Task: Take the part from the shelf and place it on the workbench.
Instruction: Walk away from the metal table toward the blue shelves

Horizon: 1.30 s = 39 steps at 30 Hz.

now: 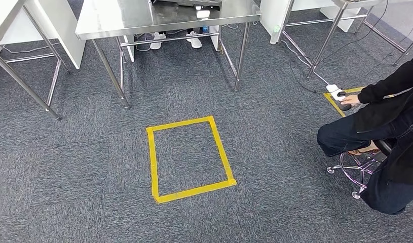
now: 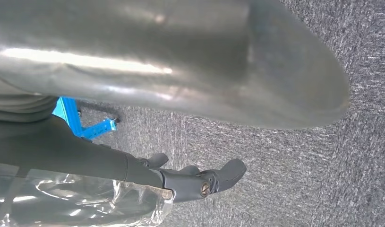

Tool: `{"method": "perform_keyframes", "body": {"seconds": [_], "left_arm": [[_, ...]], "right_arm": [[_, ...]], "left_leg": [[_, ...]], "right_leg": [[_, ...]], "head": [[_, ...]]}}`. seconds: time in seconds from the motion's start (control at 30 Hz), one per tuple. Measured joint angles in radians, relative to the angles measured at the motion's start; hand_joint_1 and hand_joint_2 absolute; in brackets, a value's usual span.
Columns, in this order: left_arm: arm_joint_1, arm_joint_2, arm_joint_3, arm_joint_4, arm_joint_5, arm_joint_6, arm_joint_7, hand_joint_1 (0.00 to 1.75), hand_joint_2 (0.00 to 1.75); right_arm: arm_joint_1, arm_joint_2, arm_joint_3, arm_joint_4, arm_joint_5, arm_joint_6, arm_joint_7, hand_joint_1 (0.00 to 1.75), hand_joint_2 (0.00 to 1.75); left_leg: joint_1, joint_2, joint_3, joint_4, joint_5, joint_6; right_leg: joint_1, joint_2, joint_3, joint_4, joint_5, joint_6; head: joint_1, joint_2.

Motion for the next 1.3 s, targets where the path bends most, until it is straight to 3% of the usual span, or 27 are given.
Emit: {"method": "perform_keyframes", "body": {"seconds": [0.27, 0.47, 0.6, 0.67, 0.73, 0.77, 0.8, 0.83, 0.9, 0.93, 1.0, 1.07, 1.13, 1.2, 1.23, 1.27, 1.3], "left_arm": [[0.0, 0.002, 0.0, 0.0, -0.007, 0.0, -0.002, 0.0, 0.0], [0.0, 0.008, 0.0, 0.0, -0.012, 0.0, -0.004, 0.0, 0.0], [0.0, 0.009, 0.0, 0.0, -0.013, 0.0, -0.006, 0.0, 0.0], [-0.001, 0.008, 0.0, 0.0, -0.013, 0.0, -0.007, 0.0, 0.0], [-0.001, 0.008, 0.001, 0.0, -0.013, 0.0, -0.007, 0.0, 0.0], [0.0, 0.007, 0.001, 0.0, -0.013, 0.0, -0.007, 0.0, 0.0], [0.0, 0.007, 0.001, 0.0, -0.013, 0.0, -0.007, 0.0, 0.0], [0.0, 0.006, 0.001, 0.0, -0.013, 0.0, -0.007, 0.0, 0.0], [0.0, 0.006, 0.001, 0.0, -0.013, 0.0, -0.007, 0.0, 0.0], [0.0, 0.007, 0.001, 0.0, -0.014, 0.0, -0.007, 0.0, 0.0], [-0.001, 0.01, 0.002, 0.0, -0.014, 0.0, -0.008, 0.0, 0.0], [-0.001, 0.01, 0.002, 0.0, -0.015, 0.0, -0.009, 0.0, 0.0], [-0.001, 0.01, 0.002, 0.0, -0.016, 0.0, -0.009, 0.0, 0.0], [0.0, 0.011, 0.002, 0.0, -0.016, 0.0, -0.009, 0.0, 0.0], [0.001, 0.011, 0.002, 0.0, -0.016, 0.0, -0.01, 0.0, 0.0], [0.002, 0.011, 0.002, 0.0, -0.016, 0.0, -0.01, 0.0, 0.0], [0.003, 0.012, 0.002, 0.0, -0.016, 0.0, -0.01, 0.0, 0.0]], "right_arm": [[-0.003, 0.0, -0.012, 0.0, -0.009, 0.001, -0.005, 0.0, 0.0], [-0.004, 0.003, -0.033, 0.0, -0.024, 0.011, -0.014, 0.0, 0.0], [-0.006, 0.004, -0.044, 0.0, -0.026, 0.017, -0.015, 0.0, 0.0], [-0.006, 0.004, -0.047, 0.0, -0.028, 0.018, -0.015, 0.0, 0.0], [-0.005, 0.005, -0.05, 0.0, -0.029, 0.019, -0.015, 0.0, 0.0], [-0.004, 0.004, -0.052, 0.0, -0.029, 0.019, -0.015, 0.0, 0.0], [-0.003, 0.004, -0.053, 0.0, -0.03, 0.019, -0.015, 0.0, 0.0], [-0.003, 0.003, -0.055, 0.0, -0.031, 0.019, -0.015, 0.0, 0.0], [-0.004, 0.002, -0.059, 0.0, -0.032, 0.019, -0.015, 0.0, 0.0], [-0.006, 0.003, -0.06, 0.0, -0.032, 0.019, -0.015, 0.0, 0.0], [-0.01, 0.006, -0.06, 0.0, -0.032, 0.02, -0.015, 0.0, 0.0], [-0.011, 0.006, -0.062, 0.0, -0.033, 0.021, -0.016, 0.0, 0.0], [-0.01, 0.006, -0.063, 0.0, -0.034, 0.021, -0.016, 0.0, 0.0], [-0.012, 0.007, -0.064, 0.0, -0.034, 0.021, -0.016, 0.0, 0.0], [-0.012, 0.007, -0.064, 0.0, -0.033, 0.021, -0.016, 0.0, 0.0], [-0.011, 0.008, -0.064, 0.0, -0.033, 0.021, -0.017, 0.0, 0.0], [-0.009, 0.008, -0.065, 0.0, -0.032, 0.021, -0.017, 0.0, 0.0]], "left_leg": [[-0.002, 0.0, -0.001, 0.0, 0.0, 0.0], [-0.008, -0.001, -0.011, 0.009, -0.001, 0.005], [-0.004, 0.004, -0.009, -0.005, 0.01, 0.018], [0.002, 0.013, -0.008, -0.018, 0.019, 0.027], [0.002, 0.023, -0.015, -0.018, 0.021, 0.028], [0.003, 0.029, -0.017, -0.017, 0.022, 0.027], [0.004, 0.036, -0.019, -0.016, 0.023, 0.025], [0.006, 0.044, -0.019, -0.015, 0.023, 0.022], [0.011, 0.059, -0.02, -0.006, 0.019, 0.009], [0.011, 0.066, -0.019, 0.001, 0.015, 0.0], [0.006, 0.08, -0.017, 0.009, 0.007, -0.016], [0.008, 0.092, -0.014, 0.01, 0.004, -0.027], [0.016, 0.063, -0.024, 0.042, -0.029, -0.036], [0.02, 0.014, -0.068, 0.147, -0.104, -0.041], [0.019, 0.002, -0.097, 0.216, -0.14, -0.04], [0.019, -0.003, -0.121, 0.272, -0.161, -0.038], [0.018, -0.005, -0.133, 0.299, -0.163, -0.034]], "right_leg": [[-0.001, 0.0, -0.003, 0.0, 0.0, 0.0], [-0.01, 0.0, 0.001, 0.0, 0.005, 0.007], [-0.011, 0.001, -0.009, 0.009, 0.001, 0.016], [-0.012, 0.002, -0.05, 0.085, -0.04, 0.014], [-0.016, 0.003, -0.119, 0.221, -0.098, 0.012], [-0.019, 0.003, -0.143, 0.272, -0.114, 0.017], [-0.023, 0.002, -0.149, 0.287, -0.113, 0.026], [-0.027, 0.0, -0.134, 0.259, -0.095, 0.038], [-0.037, -0.031, -0.06, 0.12, -0.04, 0.062], [-0.037, -0.049, -0.033, 0.062, -0.019, 0.065], [-0.034, -0.065, -0.019, 0.022, -0.008, 0.046], [-0.033, -0.044, -0.026, 0.027, -0.004, 0.021], [-0.035, -0.023, -0.027, 0.027, 0.003, 0.004], [-0.033, -0.002, -0.032, 0.028, 0.012, -0.01], [-0.029, 0.009, -0.037, 0.028, 0.014, -0.015], [-0.025, 0.021, -0.04, 0.029, 0.016, -0.017], [-0.021, 0.034, -0.041, 0.029, 0.017, -0.019]], "head": [[0.0, 0.0], [0.0, 0.0], [0.0, 0.0], [0.003, 0.0], [0.005, 0.0], [0.005, 0.0], [0.005, 0.0], [0.005, 0.0], [0.006, 0.0], [0.007, 0.0], [0.006, 0.0], [0.003, 0.0], [0.001, 0.0], [-0.001, 0.0], [-0.002, 0.0], [-0.003, 0.0], [-0.003, 0.0]]}}
